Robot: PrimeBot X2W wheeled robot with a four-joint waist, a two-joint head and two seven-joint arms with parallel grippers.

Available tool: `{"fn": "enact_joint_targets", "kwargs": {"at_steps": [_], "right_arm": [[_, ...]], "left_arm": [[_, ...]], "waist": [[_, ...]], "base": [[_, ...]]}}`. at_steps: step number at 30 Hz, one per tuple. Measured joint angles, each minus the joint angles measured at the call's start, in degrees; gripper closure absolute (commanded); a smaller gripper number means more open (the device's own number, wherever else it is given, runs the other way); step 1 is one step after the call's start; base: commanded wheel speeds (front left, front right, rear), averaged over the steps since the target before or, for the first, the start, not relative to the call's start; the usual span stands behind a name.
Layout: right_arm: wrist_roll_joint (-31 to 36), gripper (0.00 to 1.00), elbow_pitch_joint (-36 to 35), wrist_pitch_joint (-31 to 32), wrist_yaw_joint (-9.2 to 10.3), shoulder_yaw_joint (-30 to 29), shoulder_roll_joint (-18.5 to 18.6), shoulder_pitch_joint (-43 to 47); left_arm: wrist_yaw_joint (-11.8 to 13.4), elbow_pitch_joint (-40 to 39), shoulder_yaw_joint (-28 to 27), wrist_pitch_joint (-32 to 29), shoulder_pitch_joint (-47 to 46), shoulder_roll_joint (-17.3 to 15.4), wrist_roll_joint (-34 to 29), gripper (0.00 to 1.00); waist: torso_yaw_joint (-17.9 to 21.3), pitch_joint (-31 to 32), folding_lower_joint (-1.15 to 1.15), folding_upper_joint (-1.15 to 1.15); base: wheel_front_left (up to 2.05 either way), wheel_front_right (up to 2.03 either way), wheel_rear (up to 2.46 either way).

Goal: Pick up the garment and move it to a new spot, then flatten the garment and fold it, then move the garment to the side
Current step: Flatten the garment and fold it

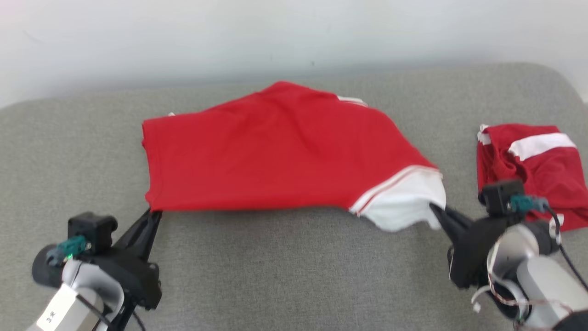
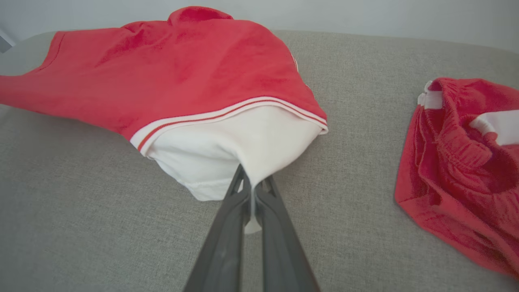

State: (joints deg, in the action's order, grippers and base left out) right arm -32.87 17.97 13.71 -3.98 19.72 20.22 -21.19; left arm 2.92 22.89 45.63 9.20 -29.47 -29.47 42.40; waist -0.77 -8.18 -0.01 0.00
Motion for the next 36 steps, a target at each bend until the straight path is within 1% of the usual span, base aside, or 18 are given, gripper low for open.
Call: {"fn": "enact_joint_targets", "kwargs": {"at_steps": [2, 3, 5, 7, 10, 12, 14, 18, 23, 25, 27, 29, 30, 32, 33, 34, 36], "right_arm": [[-0.88, 1.0, -1.33, 0.45, 0.0, -0.44, 0.18, 2.57], [-3.36, 1.0, -2.75, 0.44, -0.01, -1.67, -0.31, 5.0], [-5.73, 1.0, -4.37, 0.49, -0.02, -3.1, -0.68, 6.05], [-7.06, 1.0, -6.38, 0.77, 0.51, -4.89, -0.52, 6.62], [-7.46, 1.0, -6.92, 3.59, 0.97, -4.58, 0.79, 8.42], [-7.45, 1.0, -6.95, 5.21, 1.02, -3.04, 0.88, 10.74], [-6.7, 1.0, -7.03, 6.46, 1.55, -1.14, 0.52, 11.83], [-5.35, 1.0, -8.5, 8.87, 2.04, 0.37, 0.71, 11.11], [-3.76, 1.0, -9.12, 13.65, 2.54, 2.71, 1.45, 7.08], [-3.74, 1.0, -9.01, 16.41, 2.52, 3.75, 1.49, 4.92], [-3.78, 1.0, -8.23, 19.95, 2.4, 4.9, 1.48, 2.48], [-4.12, 1.0, -6.52, 24.12, 2.36, 6.01, 1.35, -0.75], [-4.74, 1.0, -5.58, 25.99, 2.41, 6.06, 0.96, -2.78], [-5.59, 1.0, -3.1, 30.4, 2.59, 6.32, -0.47, -8.36], [-5.94, 1.0, -1.46, 32.66, 3.18, 6.37, -1.42, -11.71], [-6.16, 1.0, 0.62, 34.6, 4.27, 6.08, -2.76, -15.7], [-5.77, 1.0, 4.68, 37.0, 6.68, 4.93, -5.03, -25.25]], "left_arm": [[0.21, -0.26, 0.22, 0.0, 1.36, -0.49, -0.01, 1.0], [0.7, -0.88, -0.05, 0.49, 2.63, -1.69, -0.01, 1.0], [1.2, -1.9, -0.54, 0.51, 3.59, -3.33, -0.01, 1.0], [1.4, -2.83, -0.67, 0.49, 3.85, -4.24, -0.01, 1.0], [1.6, -4.16, -0.11, 0.33, 4.87, -3.69, 0.19, 1.0], [1.6, -4.91, 0.62, -0.3, 5.84, -2.93, 0.58, 1.0], [1.62, -5.46, 1.75, -0.68, 6.84, -2.31, 0.56, 1.0], [1.79, -6.57, 3.24, -1.67, 7.05, -1.35, -0.13, 1.0], [1.48, -7.16, 4.34, -4.66, 6.02, -1.45, -1.26, 1.0], [0.08, -7.23, 4.86, -6.64, 4.56, -1.78, -1.04, 1.0], [-2.49, -7.19, 4.74, -8.65, 2.79, -2.47, 0.24, 1.0], [-5.63, -6.55, 4.74, -12.34, 0.16, -3.05, 3.43, 1.0], [-6.88, -5.89, 4.8, -14.29, -1.55, -3.32, 3.93, 1.0], [-9.45, -4.07, 3.55, -18.52, -5.64, -3.01, 7.68, 1.0], [-10.02, -2.99, 3.07, -20.97, -8.14, -2.74, 9.99, 1.0], [-9.95, -1.7, 3.08, -23.34, -11.38, -2.65, 10.18, 1.0], [-9.9, 1.11, 2.9, -27.57, -20.03, -2.48, 8.39, 1.0]], "waist": [[-0.17, 1.34, 0.0, 0.0], [-0.32, 2.56, 0.0, 0.0], [-0.41, 3.66, 0.0, 0.0], [-0.43, 4.6, 0.0, 0.0], [-0.47, 5.33, 0.0, -0.01], [-0.5, 5.2, 0.0, 0.0], [-0.49, 4.83, 0.01, 0.0], [-0.41, 4.05, 0.02, 0.0], [-0.31, 2.71, 0.02, 0.0], [-0.27, 2.04, 0.02, 0.0], [-0.2, 1.24, 0.02, 0.01], [-0.1, 0.29, 0.02, 0.01], [-0.04, -0.26, 0.02, 0.01], [0.1, -1.49, 0.02, 0.01], [0.17, -2.15, 0.02, 0.01], [0.25, -2.86, 0.02, 0.01], [0.42, -4.29, 0.03, 0.02]], "base": [[0.0, 0.0, 0.0], [0.0, 0.0, 0.0], [0.0, 0.0, 0.0], [0.0, 0.0, 0.0], [0.0, 0.0, 0.0], [0.0, 0.0, 0.0], [0.0, 0.0, 0.0], [0.0, 0.0, 0.0], [0.0, 0.0, 0.0], [0.0, 0.0, 0.0], [0.0, 0.0, 0.0], [0.0, 0.0, 0.0], [0.0, 0.0, 0.0], [0.0, 0.0, 0.0], [0.0, 0.0, 0.0], [0.0, 0.0, 0.0], [0.0, 0.0, 0.0]]}}
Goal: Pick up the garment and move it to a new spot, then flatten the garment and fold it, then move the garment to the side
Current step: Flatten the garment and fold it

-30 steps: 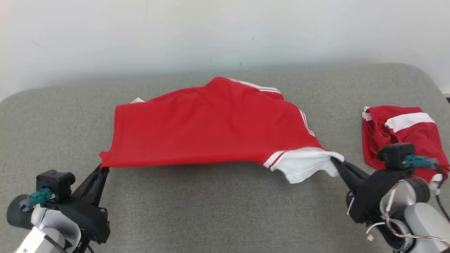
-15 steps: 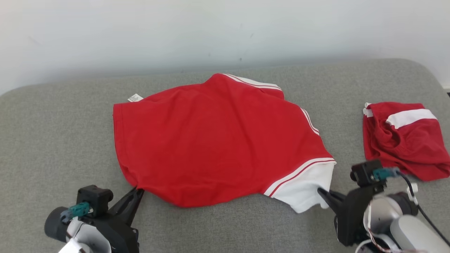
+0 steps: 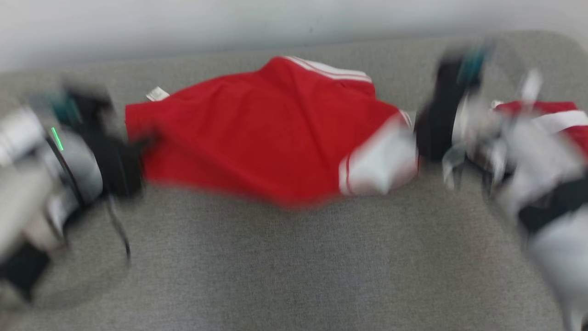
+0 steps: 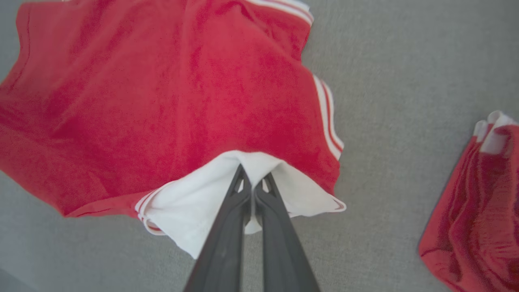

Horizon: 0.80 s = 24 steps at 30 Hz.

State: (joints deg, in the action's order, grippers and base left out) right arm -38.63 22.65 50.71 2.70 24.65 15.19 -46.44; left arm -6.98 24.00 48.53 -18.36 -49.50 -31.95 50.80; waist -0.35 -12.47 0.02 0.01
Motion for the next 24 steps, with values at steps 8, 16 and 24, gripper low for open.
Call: {"fn": "enact_joint_targets", "kwargs": {"at_steps": [8, 16, 24], "right_arm": [[8.56, 1.0, 0.81, -21.37, 0.21, -10.16, -3.8, -34.05], [11.24, 1.0, -6.56, -43.39, -9.17, -4.72, -3.76, -17.41], [9.81, 1.0, -7.38, -51.45, -8.25, -5.57, 0.43, 10.71]], "left_arm": [[3.52, 4.44, -16.11, 13.02, -36.34, 8.04, -7.28, 1.0], [7.56, -4.31, -16.01, 31.0, -16.29, 2.59, -11.59, 1.0], [6.13, 2.72, -9.25, 31.63, 7.66, 1.1, -10.32, 1.0]], "waist": [[-0.01, -6.28, 0.01, 0.0], [-0.84, -11.41, 0.02, 0.01], [-1.24, -8.1, -0.04, -0.01]], "base": [[0.0, 0.0, 0.0], [0.0, 0.0, 0.0], [0.0, 0.0, 0.0]]}}
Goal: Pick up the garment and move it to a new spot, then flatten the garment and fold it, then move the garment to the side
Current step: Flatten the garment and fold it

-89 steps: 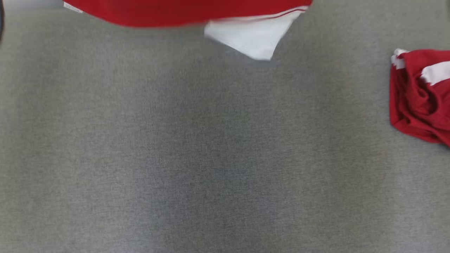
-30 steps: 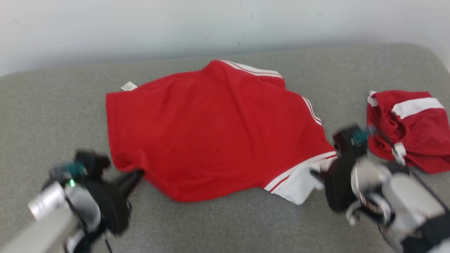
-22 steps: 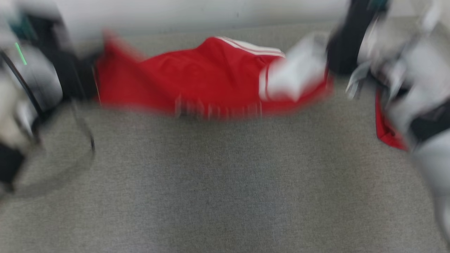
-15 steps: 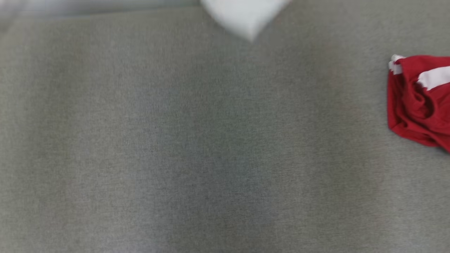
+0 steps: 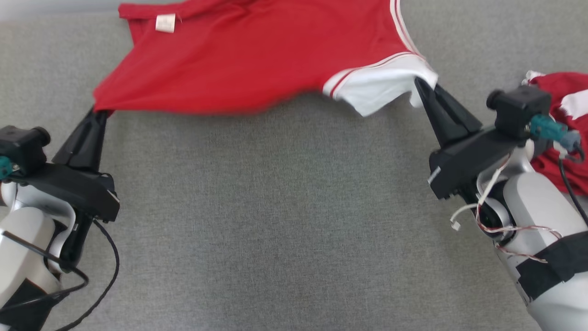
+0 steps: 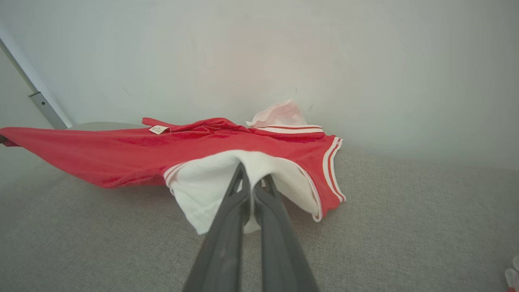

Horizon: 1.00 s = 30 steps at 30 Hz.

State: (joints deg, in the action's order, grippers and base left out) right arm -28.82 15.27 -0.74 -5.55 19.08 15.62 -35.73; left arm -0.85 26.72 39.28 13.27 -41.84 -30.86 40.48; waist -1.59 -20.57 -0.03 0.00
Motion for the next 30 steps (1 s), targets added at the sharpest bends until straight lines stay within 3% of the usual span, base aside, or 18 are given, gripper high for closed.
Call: {"fn": "enact_joint_targets", "kwargs": {"at_steps": [9, 17, 30], "right_arm": [[0.36, 1.0, 4.55, 0.8, -0.08, 2.7, 1.16, 3.61], [-0.49, 1.0, 4.77, 4.31, -0.08, 4.25, 2.15, 12.17], [-3.71, 1.0, 0.25, 9.81, 2.1, 4.42, 4.13, 27.21]], "left_arm": [[-1.26, 3.87, 0.56, 0.45, 1.08, 1.44, 0.43, 1.0], [-2.2, 6.32, 3.7, 0.46, 9.06, 3.69, 0.69, 1.0], [0.64, 5.33, 8.02, -0.11, 21.47, 4.1, -0.19, 1.0]], "waist": [[-0.1, 5.32, 0.02, 0.0], [-0.23, 11.37, 0.02, 0.0], [0.39, 21.38, 0.02, -0.01]], "base": [[0.0, 0.0, 0.0], [0.0, 0.0, 0.0], [0.0, 0.0, 0.0]]}}
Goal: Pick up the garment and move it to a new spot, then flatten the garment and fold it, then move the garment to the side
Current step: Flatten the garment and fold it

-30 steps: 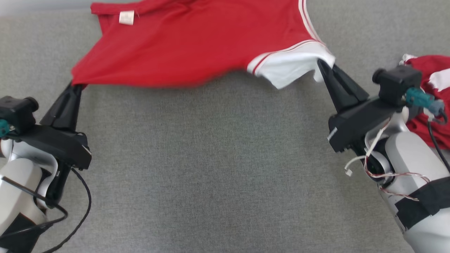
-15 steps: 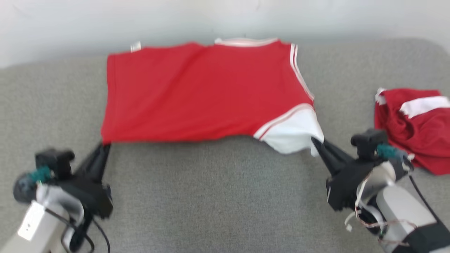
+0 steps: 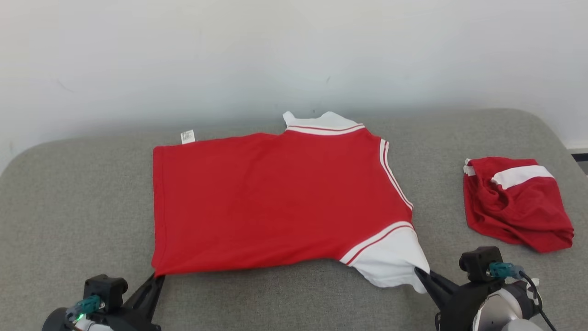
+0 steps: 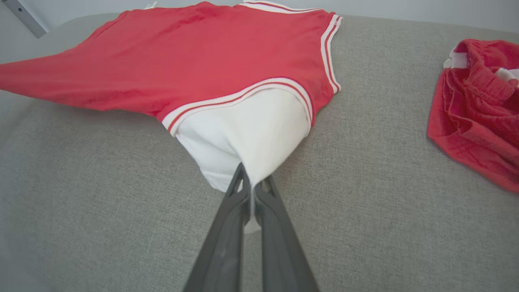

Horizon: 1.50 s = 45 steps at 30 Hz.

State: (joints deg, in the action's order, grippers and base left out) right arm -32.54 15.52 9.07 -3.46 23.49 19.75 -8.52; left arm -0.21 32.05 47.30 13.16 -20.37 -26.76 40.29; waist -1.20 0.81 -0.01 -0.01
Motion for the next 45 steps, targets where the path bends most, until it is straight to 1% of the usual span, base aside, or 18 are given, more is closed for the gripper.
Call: {"fn": "enact_joint_targets", "kwargs": {"at_steps": [2, 5, 12, 16, 18, 20, 22, 24, 29, 34, 35, 36, 37, 38, 39, 45], "right_arm": [[-0.51, 1.0, -1.25, 0.8, 0.27, -0.03, 0.31, 1.36], [-1.83, 1.0, -3.16, 2.34, 0.66, -0.3, 0.59, 2.94], [-3.53, 1.0, -7.69, 6.71, 2.67, -1.2, 2.67, 6.98], [-5.17, 1.0, -8.46, 9.48, 3.55, -1.23, 3.18, 9.9], [-5.45, 1.0, -8.28, 10.73, 4.04, -1.15, 3.22, 10.77], [-5.84, 1.0, -8.25, 11.73, 4.54, -1.14, 3.23, 10.79], [-5.84, 1.0, -8.21, 12.82, 5.05, -0.63, 3.08, 10.78], [-6.6, 1.0, -8.14, 14.06, 5.06, -0.07, 2.46, 10.79], [-6.68, 1.0, -7.54, 16.61, 5.78, 1.42, 1.6, 10.71], [-6.21, 1.0, -6.7, 18.03, 6.48, 2.1, 1.41, 10.27], [-6.16, 0.79, -6.62, 18.18, 6.48, 2.25, 1.42, 10.26], [-6.16, 0.17, -6.62, 18.16, 6.48, 2.24, 1.34, 10.25], [-6.16, 0.17, -6.64, 18.14, 6.48, 2.21, 1.24, 10.19], [-6.16, 0.0, -6.64, 18.07, 6.57, 2.1, 1.04, 10.1], [-6.19, 0.0, -6.68, 18.03, 6.71, 1.75, 0.75, 10.01], [-6.8, 0.0, -8.79, 17.33, 7.05, -0.57, 1.59, 9.29]], "left_arm": [[0.67, -0.52, 0.15, -0.44, 0.84, -0.44, -0.01, 1.0], [0.7, -1.59, 0.91, -1.7, 2.17, -0.94, 0.01, 1.0], [0.71, -5.19, 2.19, -5.17, 4.14, -2.23, 0.34, 1.0], [0.82, -5.79, 3.56, -7.75, 5.08, -2.77, 0.43, 1.0], [2.25, -5.73, 3.8, -8.64, 5.09, -3.53, -0.51, 1.0], [2.76, -5.69, 3.68, -9.11, 5.09, -4.15, -0.91, 1.0], [3.04, -5.48, 3.87, -9.9, 4.8, -4.11, -1.15, 1.0], [3.27, -4.9, 3.96, -10.63, 4.65, -4.11, -1.74, 1.0], [3.78, -3.35, 3.96, -11.87, 4.22, -3.64, -2.35, 1.0], [3.8, -2.92, 3.82, -12.18, 3.49, -1.94, -1.92, 1.0], [3.8, -2.71, 3.89, -12.18, 3.48, -1.77, -1.92, 1.0], [3.81, -2.35, 3.77, -12.18, 3.48, -1.68, -1.91, 0.81], [3.82, -1.89, 3.71, -12.18, 3.47, -1.68, -1.9, 0.81], [3.93, -1.52, 3.71, -12.18, 3.46, -1.69, -1.9, 0.48], [4.35, -1.33, 3.53, -12.14, 3.47, -1.66, -1.83, 0.0], [5.02, -1.66, 1.71, -10.92, 3.7, -1.78, -0.09, 0.0]], "waist": [[0.19, 0.86, 0.0, 0.0], [0.51, 1.54, 0.0, 0.0], [0.59, 1.79, 0.01, 0.0], [0.27, 1.69, 0.01, 0.0], [0.06, 1.5, 0.01, 0.0], [-0.13, 1.31, 0.01, 0.0], [-0.28, 1.1, 0.01, 0.0], [-0.35, 0.9, 0.01, 0.01], [-0.35, 0.39, 0.01, 0.01], [-0.34, -0.14, 0.01, 0.01], [-0.34, -0.24, 0.01, 0.01], [-0.36, -0.34, 0.01, 0.01], [-0.38, -0.42, 0.02, 0.01], [-0.41, -0.5, 0.02, 0.01], [-0.43, -0.55, 0.01, 0.01], [-0.45, -0.46, 0.01, 0.01]], "base": [[0.0, 0.0, 0.0], [0.0, 0.0, 0.0], [0.0, 0.0, 0.0], [0.0, 0.0, 0.0], [0.0, 0.0, 0.0], [0.0, 0.0, 0.0], [0.0, 0.0, 0.0], [0.0, 0.0, 0.0], [0.0, 0.0, 0.0], [0.0, 0.0, 0.0], [0.0, 0.0, 0.0], [0.0, 0.0, 0.0], [0.0, 0.0, 0.0], [0.0, 0.0, 0.0], [0.0, 0.0, 0.0], [0.0, 0.0, 0.0]]}}
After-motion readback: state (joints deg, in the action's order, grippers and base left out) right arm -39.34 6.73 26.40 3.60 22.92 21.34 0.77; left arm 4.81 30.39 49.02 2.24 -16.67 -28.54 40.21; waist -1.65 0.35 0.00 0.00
